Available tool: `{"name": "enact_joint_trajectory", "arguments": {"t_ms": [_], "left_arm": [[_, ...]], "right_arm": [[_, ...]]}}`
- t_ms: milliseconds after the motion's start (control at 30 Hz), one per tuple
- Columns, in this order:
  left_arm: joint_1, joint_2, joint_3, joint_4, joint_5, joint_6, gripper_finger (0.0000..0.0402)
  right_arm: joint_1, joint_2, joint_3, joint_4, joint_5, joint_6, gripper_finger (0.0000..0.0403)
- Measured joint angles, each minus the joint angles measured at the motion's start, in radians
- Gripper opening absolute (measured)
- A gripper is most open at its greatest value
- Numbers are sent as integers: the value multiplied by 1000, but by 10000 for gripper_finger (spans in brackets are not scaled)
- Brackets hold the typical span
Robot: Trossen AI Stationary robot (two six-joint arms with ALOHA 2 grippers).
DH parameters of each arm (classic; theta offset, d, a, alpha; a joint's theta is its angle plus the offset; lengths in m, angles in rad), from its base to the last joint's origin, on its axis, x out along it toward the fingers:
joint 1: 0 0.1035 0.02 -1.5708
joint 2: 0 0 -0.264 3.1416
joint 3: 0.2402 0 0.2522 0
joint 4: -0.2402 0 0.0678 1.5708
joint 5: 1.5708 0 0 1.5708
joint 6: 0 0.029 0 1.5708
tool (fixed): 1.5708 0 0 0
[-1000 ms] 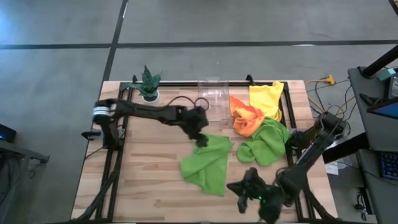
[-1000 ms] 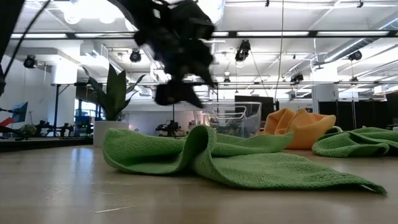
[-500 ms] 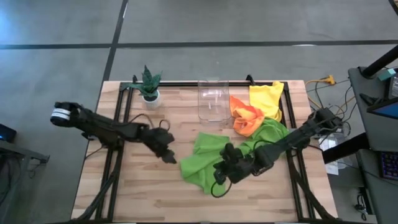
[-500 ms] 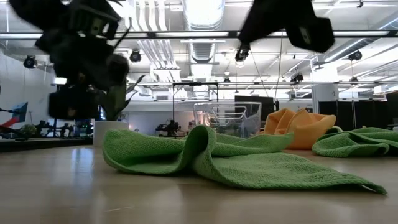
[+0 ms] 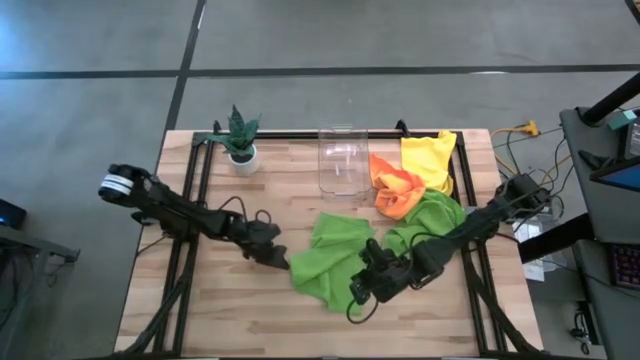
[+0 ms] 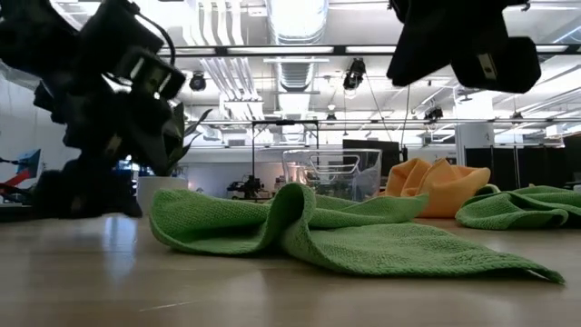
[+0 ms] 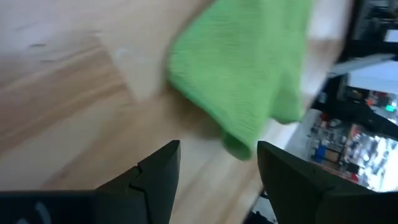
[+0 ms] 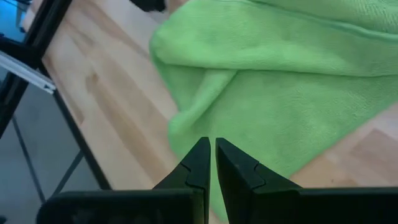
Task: Fold microfiber towels
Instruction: Fold the top green towel
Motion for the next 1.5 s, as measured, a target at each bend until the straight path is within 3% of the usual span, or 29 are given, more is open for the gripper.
{"name": "enact_joint_trajectory", "arguments": {"t_ms": [267, 633, 900, 1033, 1300, 1500], "left_arm": [[2, 112, 16, 74, -53, -58, 198], [-1, 113, 17, 90, -198, -90, 198], [0, 114, 16, 107, -233, -112, 192], [1, 118, 17, 113, -241, -126, 149], [1, 121, 18, 116, -232, -95, 12], [-2, 82, 2, 119, -179, -56, 3]], "right_arm": [[34, 0, 16, 2, 2, 1, 22], [69, 0, 16, -3, 6, 16, 22], [69, 0, 16, -3, 10, -7, 22], [69, 0, 16, -4, 10, -10, 22], [69, 0, 16, -5, 10, -18, 22], [81, 0, 16, -5, 10, -18, 22]]}}
